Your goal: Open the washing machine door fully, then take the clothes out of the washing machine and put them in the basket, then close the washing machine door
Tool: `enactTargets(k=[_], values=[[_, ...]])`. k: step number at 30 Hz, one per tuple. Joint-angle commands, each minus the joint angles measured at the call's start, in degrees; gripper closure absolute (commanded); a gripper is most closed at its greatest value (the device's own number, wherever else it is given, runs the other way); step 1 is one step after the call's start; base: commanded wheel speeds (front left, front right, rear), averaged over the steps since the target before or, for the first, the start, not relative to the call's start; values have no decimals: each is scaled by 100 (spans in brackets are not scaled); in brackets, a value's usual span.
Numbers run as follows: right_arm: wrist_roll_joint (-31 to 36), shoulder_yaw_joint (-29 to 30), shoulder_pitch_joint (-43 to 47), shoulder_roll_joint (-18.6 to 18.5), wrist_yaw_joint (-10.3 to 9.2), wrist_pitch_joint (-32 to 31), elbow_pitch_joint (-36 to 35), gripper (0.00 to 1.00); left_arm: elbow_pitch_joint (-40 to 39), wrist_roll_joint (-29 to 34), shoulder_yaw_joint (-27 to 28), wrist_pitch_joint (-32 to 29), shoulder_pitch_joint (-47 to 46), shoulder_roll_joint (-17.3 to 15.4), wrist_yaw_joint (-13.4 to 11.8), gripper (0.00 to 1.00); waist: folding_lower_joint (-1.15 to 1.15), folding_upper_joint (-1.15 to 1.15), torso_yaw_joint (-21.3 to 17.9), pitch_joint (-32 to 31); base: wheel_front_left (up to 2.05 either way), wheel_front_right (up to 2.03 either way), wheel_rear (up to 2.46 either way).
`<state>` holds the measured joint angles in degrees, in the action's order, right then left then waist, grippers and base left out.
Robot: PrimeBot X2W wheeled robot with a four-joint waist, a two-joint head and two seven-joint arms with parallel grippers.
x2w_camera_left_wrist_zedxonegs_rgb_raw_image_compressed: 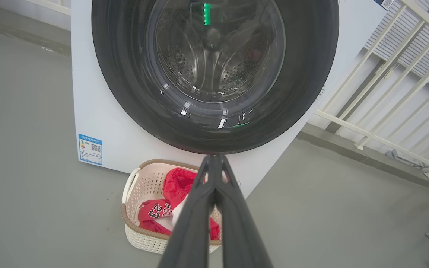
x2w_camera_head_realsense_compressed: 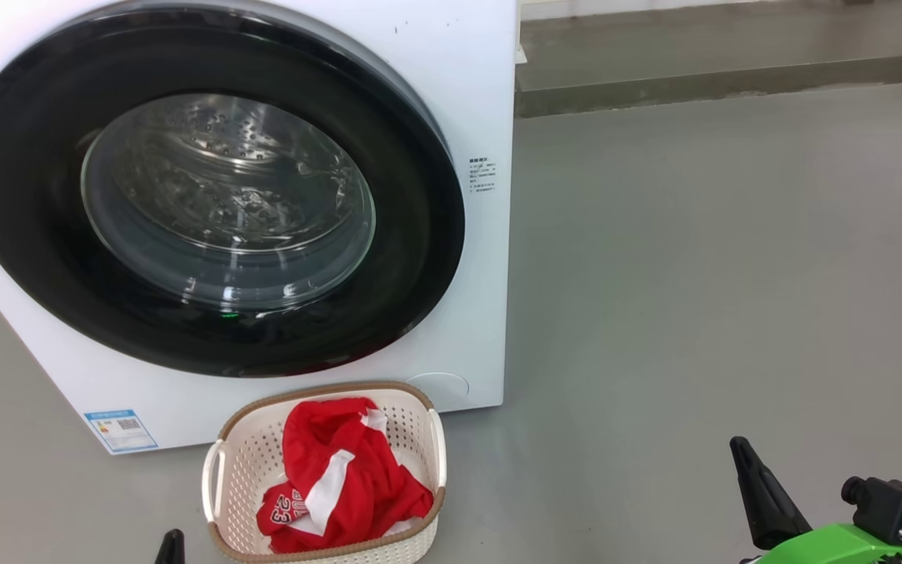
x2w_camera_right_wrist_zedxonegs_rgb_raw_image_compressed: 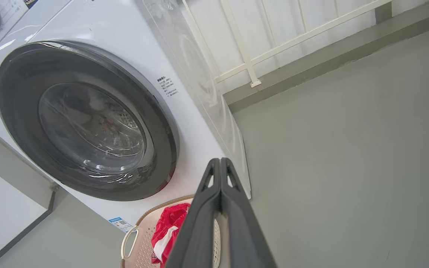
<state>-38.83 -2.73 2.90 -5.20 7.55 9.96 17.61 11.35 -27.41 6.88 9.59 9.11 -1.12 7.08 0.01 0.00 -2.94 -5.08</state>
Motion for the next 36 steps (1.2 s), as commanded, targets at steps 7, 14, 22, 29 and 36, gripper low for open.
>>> enactTargets(k=[7, 14, 22, 29, 36], values=[[-478, 87, -333, -22, -2, -140, -178, 100, -84, -589, 32, -140, -324, -95, 12, 100, -1, 0, 24, 41, 0, 0, 0], [-857, 153, -378, -3, -2, -258, -192, 100, -56, -1049, 26, -255, -418, -101, 14, 100, -1, 0, 45, 79, 0, 0, 0], [-1347, 238, -436, 23, -3, -410, -210, 100, -20, -1643, 20, -404, -540, -109, 17, 100, -1, 0, 72, 128, 0, 0, 0], [-1728, 304, -481, 43, -3, -529, -224, 100, 8, -2105, 15, -519, -635, -116, 19, 100, -1, 0, 94, 166, 0, 0, 0], [-2054, 361, -520, 60, -3, -630, -236, 100, 32, -2501, 11, -618, -716, -121, 21, 100, -1, 0, 112, 198, 0, 0, 0]])
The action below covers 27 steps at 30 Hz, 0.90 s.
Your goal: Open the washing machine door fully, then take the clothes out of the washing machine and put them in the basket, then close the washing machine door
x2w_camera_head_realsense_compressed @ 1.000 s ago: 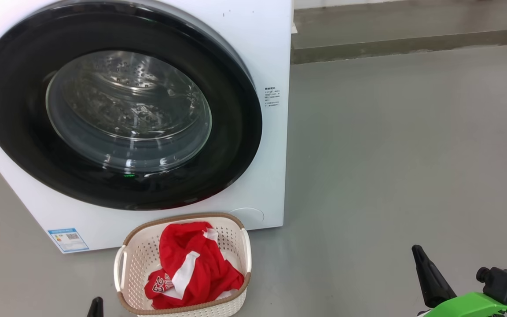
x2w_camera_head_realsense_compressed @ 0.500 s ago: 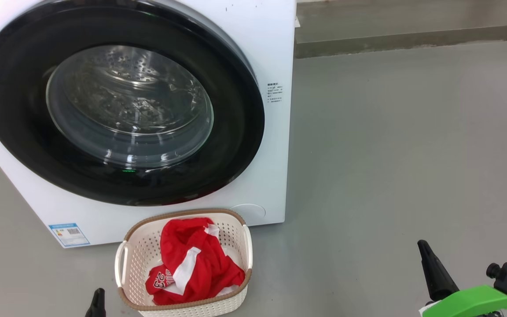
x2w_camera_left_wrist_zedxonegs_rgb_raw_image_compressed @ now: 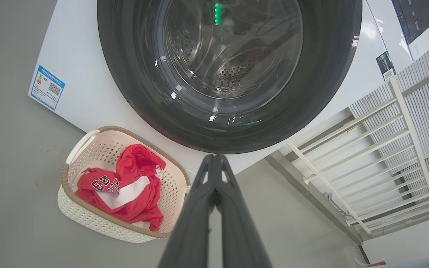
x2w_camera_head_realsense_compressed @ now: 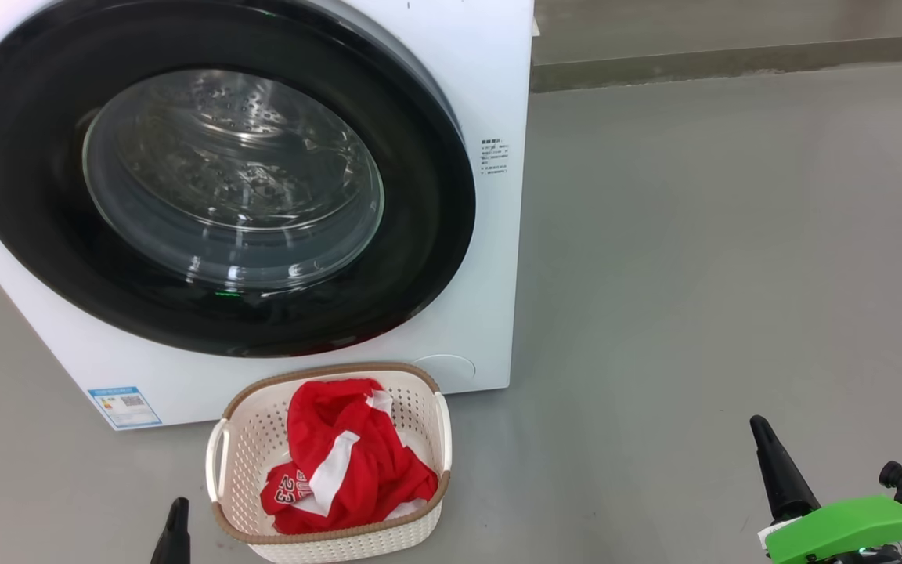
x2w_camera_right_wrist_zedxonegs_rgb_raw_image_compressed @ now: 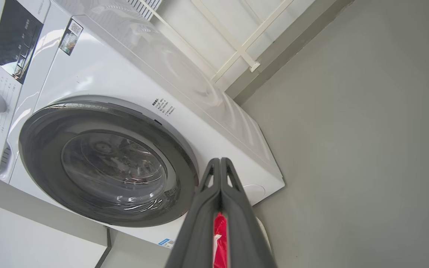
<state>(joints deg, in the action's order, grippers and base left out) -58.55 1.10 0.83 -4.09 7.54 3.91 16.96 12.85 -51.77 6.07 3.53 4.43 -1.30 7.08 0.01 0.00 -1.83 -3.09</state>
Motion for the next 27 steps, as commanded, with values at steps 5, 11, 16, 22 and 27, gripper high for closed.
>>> enactTargets(k=[5, 11, 16, 22, 27], values=[[-352, 25, -345, -37, -3, -109, -182, 100, -98, -392, 89, -95, -315, -107, 23, 100, 0, 0, 16, 27, 0, 0, 0], [-679, 82, -384, -20, -3, -211, -194, 100, -74, -788, 84, -193, -396, -112, 25, 100, 0, 0, 34, 59, 0, 0, 0], [-951, 129, -416, -5, -3, -295, -204, 100, -54, -1118, 80, -276, -464, -117, 26, 100, 0, 0, 49, 86, 0, 0, 0], [-1277, 186, -455, 12, -3, -397, -216, 100, -30, -1514, 76, -374, -545, -123, 28, 100, 0, 0, 67, 119, 0, 0, 0], [-1549, 233, -487, 26, -4, -482, -226, 100, -10, -1845, 72, -457, -613, -127, 30, 100, 0, 0, 82, 146, 0, 0, 0]])
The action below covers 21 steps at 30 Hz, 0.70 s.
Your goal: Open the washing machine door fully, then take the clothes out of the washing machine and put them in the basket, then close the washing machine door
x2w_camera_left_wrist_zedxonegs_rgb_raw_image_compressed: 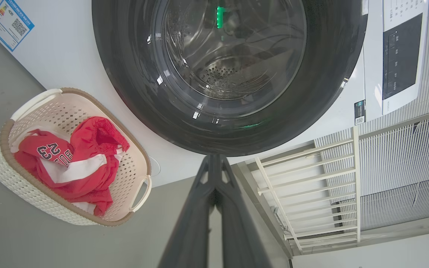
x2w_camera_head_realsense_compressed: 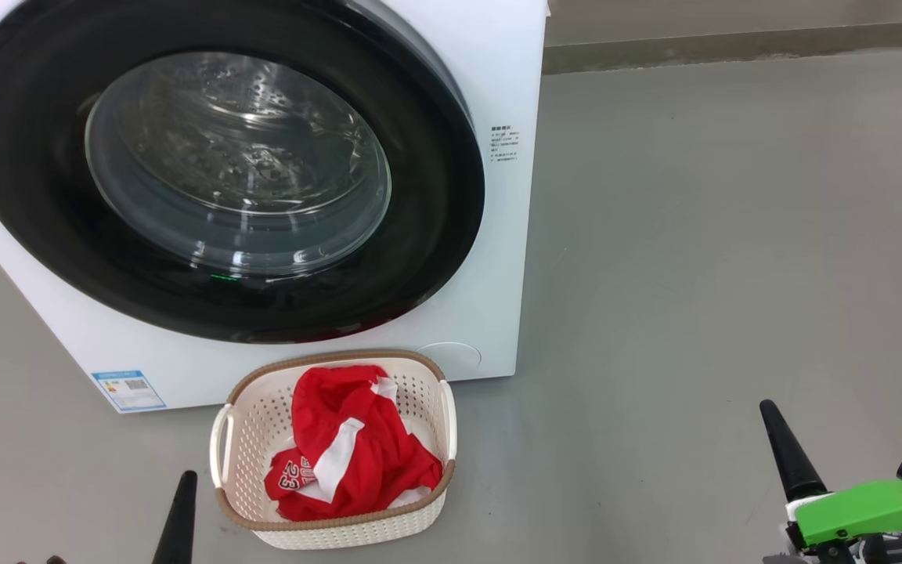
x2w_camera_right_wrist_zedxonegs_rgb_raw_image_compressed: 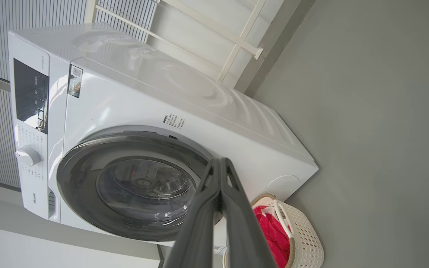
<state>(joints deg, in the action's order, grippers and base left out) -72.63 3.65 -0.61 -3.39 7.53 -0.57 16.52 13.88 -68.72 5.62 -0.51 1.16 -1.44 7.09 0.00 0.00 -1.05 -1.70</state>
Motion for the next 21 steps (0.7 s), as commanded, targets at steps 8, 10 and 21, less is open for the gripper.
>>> enactTargets(k=[8, 10, 21], values=[[-575, 54, -394, -21, -3, -169, -198, 100, -82, -677, 111, -184, -394, -120, 31, 100, 0, 0, 29, 50, 0, 0, 0], [-682, 72, -407, -16, -3, -203, -202, 100, -74, -807, 109, -216, -420, -122, 32, 100, 0, 0, 35, 61, 0, 0, 0], [-1226, 167, -472, 13, -4, -372, -222, 100, -34, -1467, 102, -381, -556, -131, 35, 100, 0, 0, 65, 115, 0, 0, 0]])
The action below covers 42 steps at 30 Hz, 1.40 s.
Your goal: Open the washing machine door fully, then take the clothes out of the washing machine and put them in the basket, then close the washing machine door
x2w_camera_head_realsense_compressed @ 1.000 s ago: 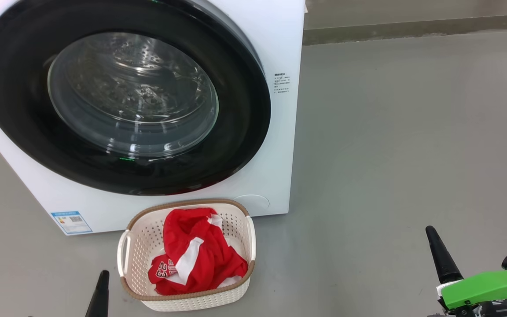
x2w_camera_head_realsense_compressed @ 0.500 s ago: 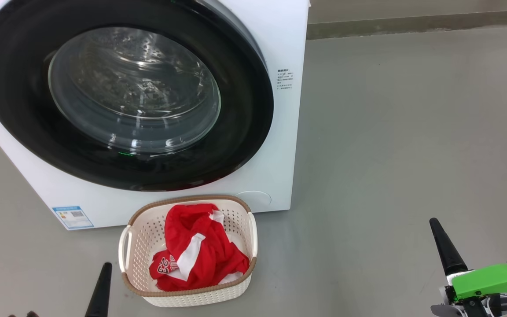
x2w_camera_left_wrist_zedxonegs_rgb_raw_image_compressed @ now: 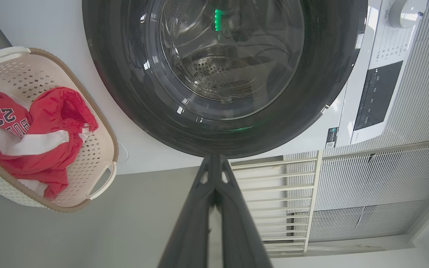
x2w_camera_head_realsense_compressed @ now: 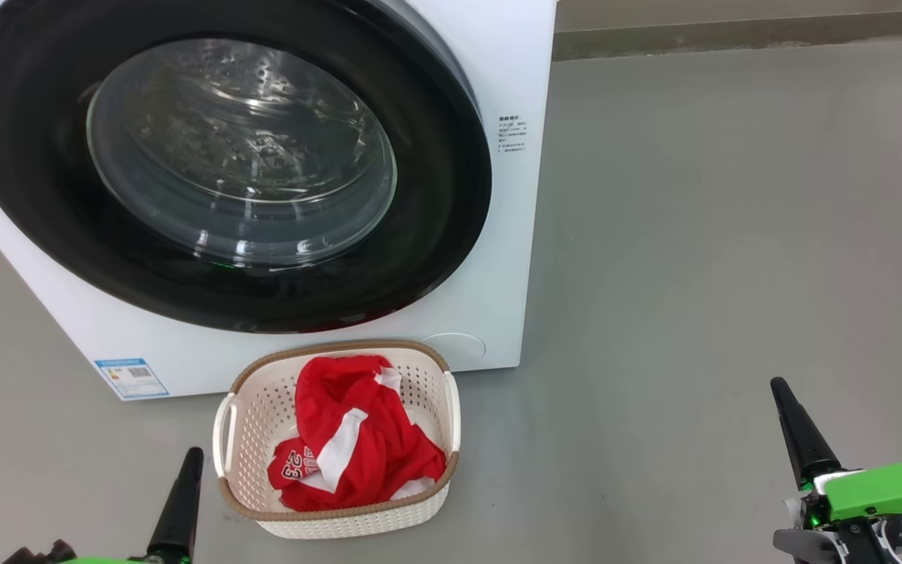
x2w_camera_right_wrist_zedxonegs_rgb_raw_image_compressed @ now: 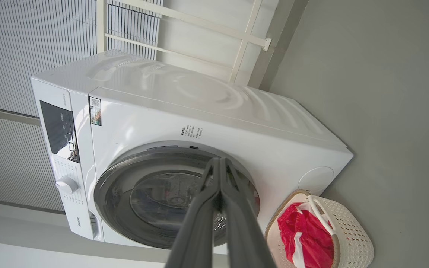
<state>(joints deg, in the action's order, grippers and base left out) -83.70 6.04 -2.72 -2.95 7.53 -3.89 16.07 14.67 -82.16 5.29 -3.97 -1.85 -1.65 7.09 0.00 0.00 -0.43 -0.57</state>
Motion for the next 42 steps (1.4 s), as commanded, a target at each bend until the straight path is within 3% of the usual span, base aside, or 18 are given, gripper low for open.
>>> enactTargets(k=[1, 14, 42], values=[[-173, -62, -267, -28, -4, -56, -179, 100, -109, -188, 134, -51, -269, -111, 36, 100, 0, 0, 6, 8, 0, 0, 0], [-841, 55, -347, 7, -4, -264, -204, 100, -61, -999, 125, -253, -435, -122, 40, 100, 0, 0, 43, 75, 0, 0, 0], [-841, 55, -347, 7, -4, -264, -204, 100, -61, -1000, 124, -252, -435, -122, 40, 100, 0, 0, 43, 75, 0, 0, 0]])
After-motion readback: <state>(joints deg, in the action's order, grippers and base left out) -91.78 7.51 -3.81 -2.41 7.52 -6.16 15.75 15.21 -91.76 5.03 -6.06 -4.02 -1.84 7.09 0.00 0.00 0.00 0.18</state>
